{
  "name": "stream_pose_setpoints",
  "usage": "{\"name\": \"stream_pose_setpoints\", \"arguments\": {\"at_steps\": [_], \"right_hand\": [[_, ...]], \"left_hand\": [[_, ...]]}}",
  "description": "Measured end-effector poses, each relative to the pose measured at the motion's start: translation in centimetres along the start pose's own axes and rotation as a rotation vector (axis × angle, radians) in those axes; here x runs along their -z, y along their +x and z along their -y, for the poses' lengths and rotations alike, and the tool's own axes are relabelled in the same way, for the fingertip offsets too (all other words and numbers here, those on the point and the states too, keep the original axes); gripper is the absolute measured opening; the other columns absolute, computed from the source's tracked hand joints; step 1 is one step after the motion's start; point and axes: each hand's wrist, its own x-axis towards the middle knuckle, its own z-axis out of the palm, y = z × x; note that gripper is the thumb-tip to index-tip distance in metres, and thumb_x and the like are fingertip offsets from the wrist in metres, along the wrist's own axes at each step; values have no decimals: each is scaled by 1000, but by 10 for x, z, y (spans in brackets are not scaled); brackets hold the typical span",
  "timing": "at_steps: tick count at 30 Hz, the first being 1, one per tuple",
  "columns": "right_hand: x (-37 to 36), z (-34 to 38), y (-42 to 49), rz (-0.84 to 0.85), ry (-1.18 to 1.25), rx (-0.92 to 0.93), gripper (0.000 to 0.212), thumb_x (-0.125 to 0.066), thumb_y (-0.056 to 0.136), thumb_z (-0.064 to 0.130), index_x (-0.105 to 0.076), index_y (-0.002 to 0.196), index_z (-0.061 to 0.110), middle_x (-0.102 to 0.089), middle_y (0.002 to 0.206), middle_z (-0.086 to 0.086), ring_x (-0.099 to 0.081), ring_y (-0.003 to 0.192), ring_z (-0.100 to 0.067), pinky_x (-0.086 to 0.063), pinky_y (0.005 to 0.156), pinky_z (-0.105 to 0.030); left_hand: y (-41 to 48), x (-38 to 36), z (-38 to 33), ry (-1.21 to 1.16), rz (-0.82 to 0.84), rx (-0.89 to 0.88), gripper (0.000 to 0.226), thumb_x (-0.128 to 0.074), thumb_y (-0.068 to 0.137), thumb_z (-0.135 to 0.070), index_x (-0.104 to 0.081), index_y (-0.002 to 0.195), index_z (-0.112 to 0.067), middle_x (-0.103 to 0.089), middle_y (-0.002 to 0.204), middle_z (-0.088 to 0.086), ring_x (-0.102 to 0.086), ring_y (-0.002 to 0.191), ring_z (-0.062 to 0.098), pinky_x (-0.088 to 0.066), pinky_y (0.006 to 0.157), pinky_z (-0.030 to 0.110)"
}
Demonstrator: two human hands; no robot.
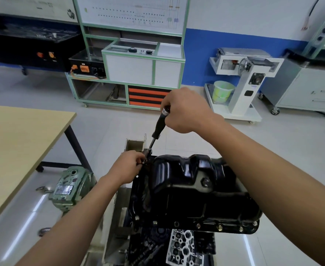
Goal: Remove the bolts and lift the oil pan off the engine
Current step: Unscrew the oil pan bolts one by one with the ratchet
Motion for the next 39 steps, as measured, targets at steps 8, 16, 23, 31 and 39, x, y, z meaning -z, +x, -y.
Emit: {"name": "stream_pose_setpoints", "arguments": {"at_steps": [8,16,23,31,39], "right_hand": [[-8,-12,1,-35,50,-83,21,-59,72,14,-75,84,20,-66,79,-1,-60,73,-27,-46,56,-29],[-11,-21,10,-32,244,-116,21,-56,77,12,-72,76,25,-65,75,3,-59,70,-24,-53,61,-35],[-33,30,45,-15,575,-112,21,-62,77,6,-75,71,21,-66,62,-4,-57,61,-20,-46,55,-33],[-109,171,86,169,909,-195,33,-67,71,-2,-76,61,28,-66,56,8,-59,47,-11,-44,46,-24],[-238,334,117,302,1032,-358,22,-73,74,2,-76,69,23,-73,73,-6,-64,55,-18,-49,48,-29]], "left_hand": [[4,6,-2,121,57,-28,22,-60,99,-16,-71,118,-16,-61,95,-5,-59,93,19,-50,85,35],[-19,12,13,-608,-157,154,17,-62,101,-14,-74,93,-22,-67,71,-9,-59,64,2,-51,66,18],[-51,60,67,-1044,-427,340,20,-55,104,-14,-75,103,-15,-77,88,0,-74,84,15,-56,69,23],[-115,117,205,-984,-702,539,16,-61,102,-16,-75,95,-11,-73,77,-1,-68,69,8,-55,62,23],[-199,138,404,-404,-807,763,10,-68,96,-14,-78,97,-11,-69,78,-14,-67,77,10,-43,69,12]]}}
